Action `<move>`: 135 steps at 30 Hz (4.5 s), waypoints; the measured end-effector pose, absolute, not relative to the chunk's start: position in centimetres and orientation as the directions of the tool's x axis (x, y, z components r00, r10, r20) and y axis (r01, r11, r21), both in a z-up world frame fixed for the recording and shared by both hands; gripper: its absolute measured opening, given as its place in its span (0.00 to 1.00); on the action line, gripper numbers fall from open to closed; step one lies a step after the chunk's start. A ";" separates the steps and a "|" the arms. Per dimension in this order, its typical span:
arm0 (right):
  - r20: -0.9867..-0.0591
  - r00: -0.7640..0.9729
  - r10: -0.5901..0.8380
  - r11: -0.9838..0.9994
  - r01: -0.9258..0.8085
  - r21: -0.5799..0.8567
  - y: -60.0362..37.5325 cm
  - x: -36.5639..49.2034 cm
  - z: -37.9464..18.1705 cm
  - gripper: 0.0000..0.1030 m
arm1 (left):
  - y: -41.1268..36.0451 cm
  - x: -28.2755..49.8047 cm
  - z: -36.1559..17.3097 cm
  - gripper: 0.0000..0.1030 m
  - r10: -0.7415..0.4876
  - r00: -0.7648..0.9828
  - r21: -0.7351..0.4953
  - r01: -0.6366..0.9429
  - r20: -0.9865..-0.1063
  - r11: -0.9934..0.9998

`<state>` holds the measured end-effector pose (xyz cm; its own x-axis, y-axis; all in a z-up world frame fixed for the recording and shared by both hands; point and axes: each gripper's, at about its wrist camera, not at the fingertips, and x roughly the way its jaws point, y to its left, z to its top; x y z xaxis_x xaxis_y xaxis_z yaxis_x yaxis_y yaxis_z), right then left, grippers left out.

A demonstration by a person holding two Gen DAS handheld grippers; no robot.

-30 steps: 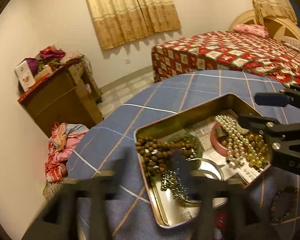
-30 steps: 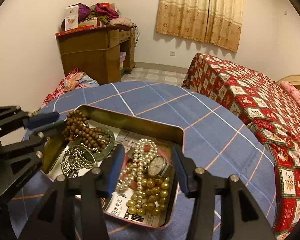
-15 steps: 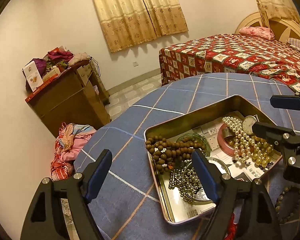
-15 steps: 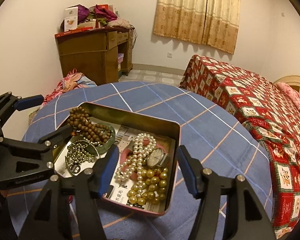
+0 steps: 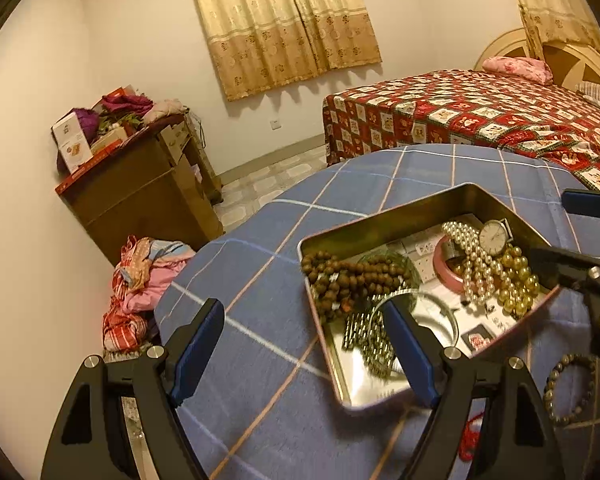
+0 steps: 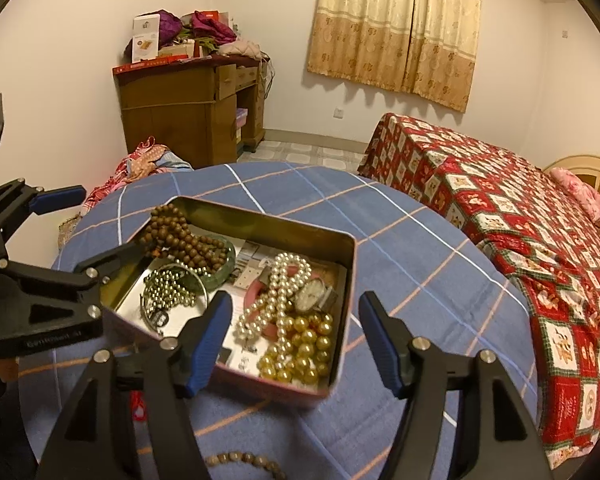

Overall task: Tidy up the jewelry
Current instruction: 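Move both open grippers toward the wooden bead bracelet and the red cord, then grasp the brown wooden bead bracelet with the right gripper while the left gripper grasps the red cord pendant, then carry the bead bracelet with the right gripper while the left gripper carries the red cord over the tin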

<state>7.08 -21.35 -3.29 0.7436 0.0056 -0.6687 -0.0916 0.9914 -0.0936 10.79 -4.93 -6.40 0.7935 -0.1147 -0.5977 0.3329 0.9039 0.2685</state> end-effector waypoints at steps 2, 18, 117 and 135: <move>-0.664 0.748 0.003 0.992 -0.085 -0.091 -21.7 6.1 -3.1 0.67 | -4.2 10.1 -6.5 0.80 -0.108 0.793 0.254 0.316 -0.600 0.914; -0.719 0.695 0.006 0.998 -0.046 -0.037 -23.6 -0.7 -6.2 0.73 | -3.3 3.6 -9.3 0.80 -0.128 0.744 0.194 0.329 -0.655 0.924; -0.565 0.824 0.034 0.995 -0.082 -0.060 -22.8 -0.2 0.4 0.09 | -5.4 4.4 -0.4 0.05 -0.262 0.812 0.177 0.403 -0.521 0.898; -0.496 0.868 0.030 0.995 -0.073 -0.067 -22.9 0.5 2.2 0.10 | -5.4 5.5 0.7 0.05 -0.222 0.860 0.215 0.350 -0.459 0.912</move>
